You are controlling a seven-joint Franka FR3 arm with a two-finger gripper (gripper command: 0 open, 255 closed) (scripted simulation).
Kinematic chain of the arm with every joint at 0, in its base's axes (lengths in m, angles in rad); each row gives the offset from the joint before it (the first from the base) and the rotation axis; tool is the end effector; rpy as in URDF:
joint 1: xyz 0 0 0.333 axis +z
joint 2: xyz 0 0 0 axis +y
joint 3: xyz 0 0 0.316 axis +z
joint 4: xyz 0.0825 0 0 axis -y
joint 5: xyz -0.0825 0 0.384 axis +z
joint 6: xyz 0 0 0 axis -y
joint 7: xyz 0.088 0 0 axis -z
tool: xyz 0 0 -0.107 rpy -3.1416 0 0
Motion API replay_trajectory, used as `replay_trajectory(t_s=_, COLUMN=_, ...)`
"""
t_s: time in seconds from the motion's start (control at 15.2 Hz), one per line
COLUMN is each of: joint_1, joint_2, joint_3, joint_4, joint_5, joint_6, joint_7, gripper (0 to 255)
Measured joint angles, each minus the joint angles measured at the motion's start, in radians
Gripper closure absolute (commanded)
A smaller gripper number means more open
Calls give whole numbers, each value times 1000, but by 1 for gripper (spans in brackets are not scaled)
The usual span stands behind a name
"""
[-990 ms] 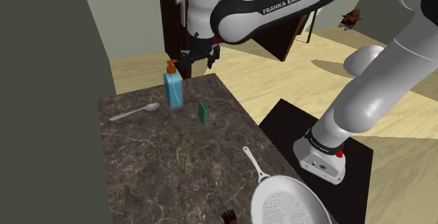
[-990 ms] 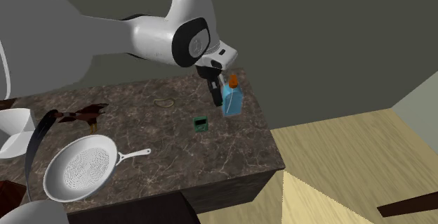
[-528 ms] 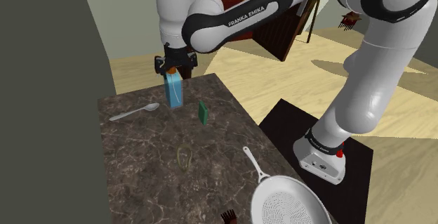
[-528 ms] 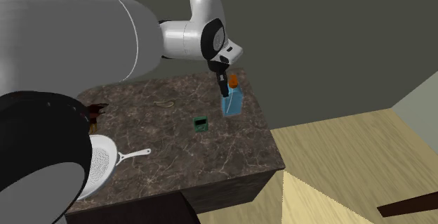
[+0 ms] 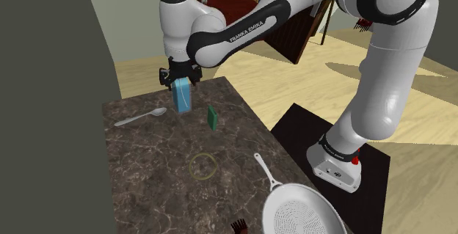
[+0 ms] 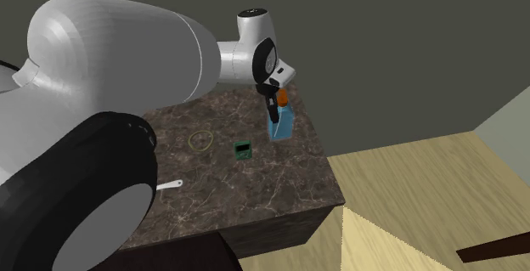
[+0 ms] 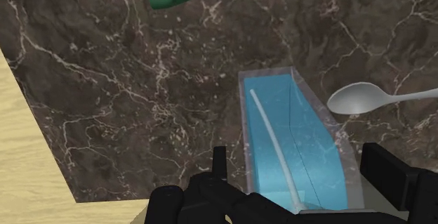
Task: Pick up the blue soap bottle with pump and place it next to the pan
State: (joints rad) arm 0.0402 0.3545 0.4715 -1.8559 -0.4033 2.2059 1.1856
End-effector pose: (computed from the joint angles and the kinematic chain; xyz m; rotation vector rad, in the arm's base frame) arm 0.5676 0.2811 0.3529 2.9707 -0.7091 0.2441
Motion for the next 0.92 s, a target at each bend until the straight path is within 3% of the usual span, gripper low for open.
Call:
replay_trajectory(t_s=0.46, joint_1=0, joint_2=9, joint_3=-4, joint_4=-3, joint_5=-7, joint_6=11, joint_7=3, gripper=0)
replay_trajectory(t_s=0.53, joint_1=0, joint_2=9, joint_3=-4, joint_4=-3, joint_5=-7, joint_6=11, joint_7=3, gripper=255)
replay_trajectory(t_s=0.92, joint_1=0, joint_2=8, joint_3=-3, joint_4=-3, joint_5=-6, joint_6=12, joint_7=3, gripper=255)
